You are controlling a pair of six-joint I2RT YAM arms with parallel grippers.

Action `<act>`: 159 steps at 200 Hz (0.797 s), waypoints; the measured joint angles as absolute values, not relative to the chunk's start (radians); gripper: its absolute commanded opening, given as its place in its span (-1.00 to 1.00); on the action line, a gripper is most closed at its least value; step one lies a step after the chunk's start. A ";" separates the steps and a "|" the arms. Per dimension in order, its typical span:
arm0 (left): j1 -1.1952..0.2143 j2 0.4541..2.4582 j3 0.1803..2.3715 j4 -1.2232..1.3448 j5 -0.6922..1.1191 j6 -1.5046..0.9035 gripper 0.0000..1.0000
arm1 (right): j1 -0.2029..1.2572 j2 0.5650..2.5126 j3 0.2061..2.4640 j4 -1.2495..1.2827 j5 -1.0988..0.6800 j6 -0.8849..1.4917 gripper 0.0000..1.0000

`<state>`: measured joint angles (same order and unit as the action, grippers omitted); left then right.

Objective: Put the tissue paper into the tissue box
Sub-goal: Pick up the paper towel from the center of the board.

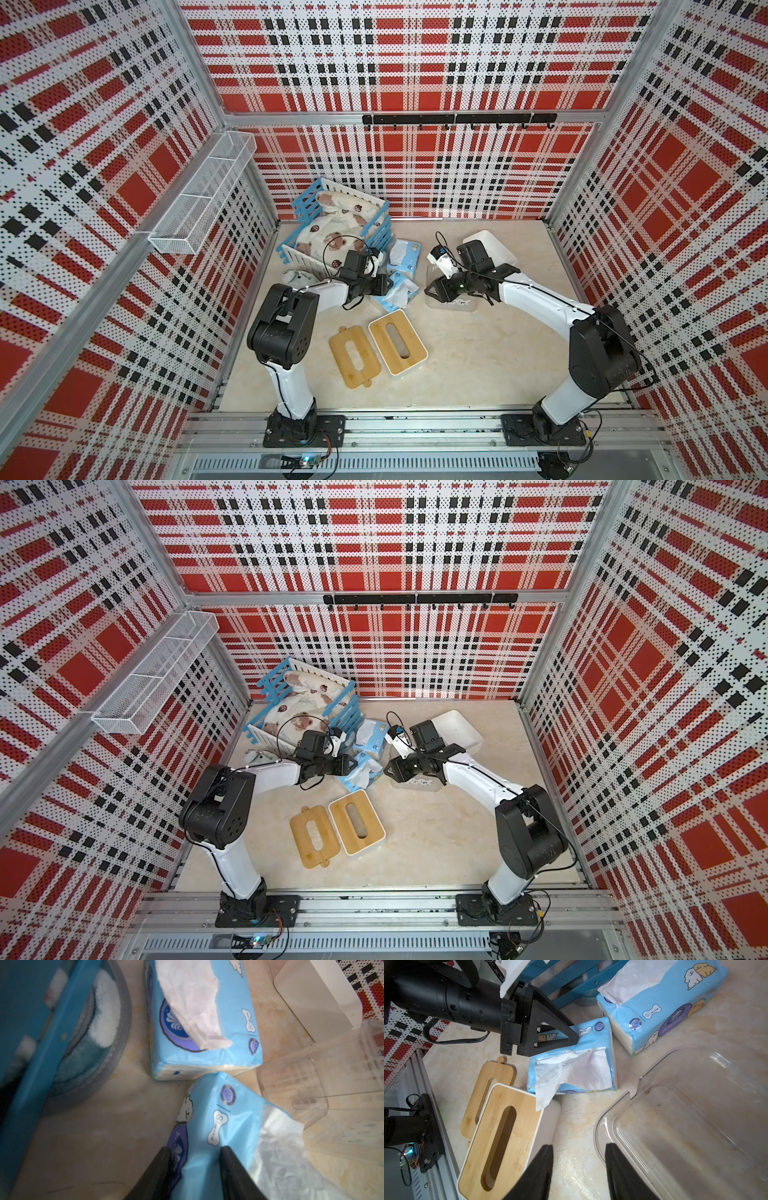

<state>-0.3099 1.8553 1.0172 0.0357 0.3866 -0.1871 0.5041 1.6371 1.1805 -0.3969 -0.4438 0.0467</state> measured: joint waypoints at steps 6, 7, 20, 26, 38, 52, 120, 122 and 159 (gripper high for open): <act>-0.310 1.856 1.017 0.039 0.387 -0.187 -0.35 | 0.504 1.637 1.180 -0.397 -0.444 0.047 -0.03; -0.310 1.856 1.017 0.039 0.388 -0.187 -0.36 | 0.504 1.637 1.180 -0.396 -0.444 0.047 -0.03; -0.310 1.856 1.016 0.046 0.390 -0.186 -0.52 | 0.504 1.637 1.180 -0.396 -0.443 0.047 -0.04; -0.310 1.856 1.016 0.048 0.390 -0.185 -0.60 | 0.504 1.637 1.180 -0.396 -0.443 0.047 -0.04; -0.310 1.856 1.015 0.054 0.391 -0.186 -0.74 | 0.505 1.637 1.180 -0.393 -0.440 0.048 -0.04; -0.310 1.856 1.015 0.060 0.393 -0.182 -0.95 | 0.505 1.637 1.174 -0.388 -0.440 0.051 -0.04; -0.321 1.851 1.006 0.086 0.392 -0.146 -1.00 | 0.506 1.621 1.144 -0.376 -0.418 0.061 -0.06; -0.323 1.847 1.005 0.085 0.392 -0.142 -1.00 | 0.506 1.620 1.144 -0.376 -0.417 0.061 -0.06; -0.352 1.768 1.002 0.059 0.388 -0.081 -1.00 | 0.506 1.584 1.144 -0.363 -0.382 0.074 -0.05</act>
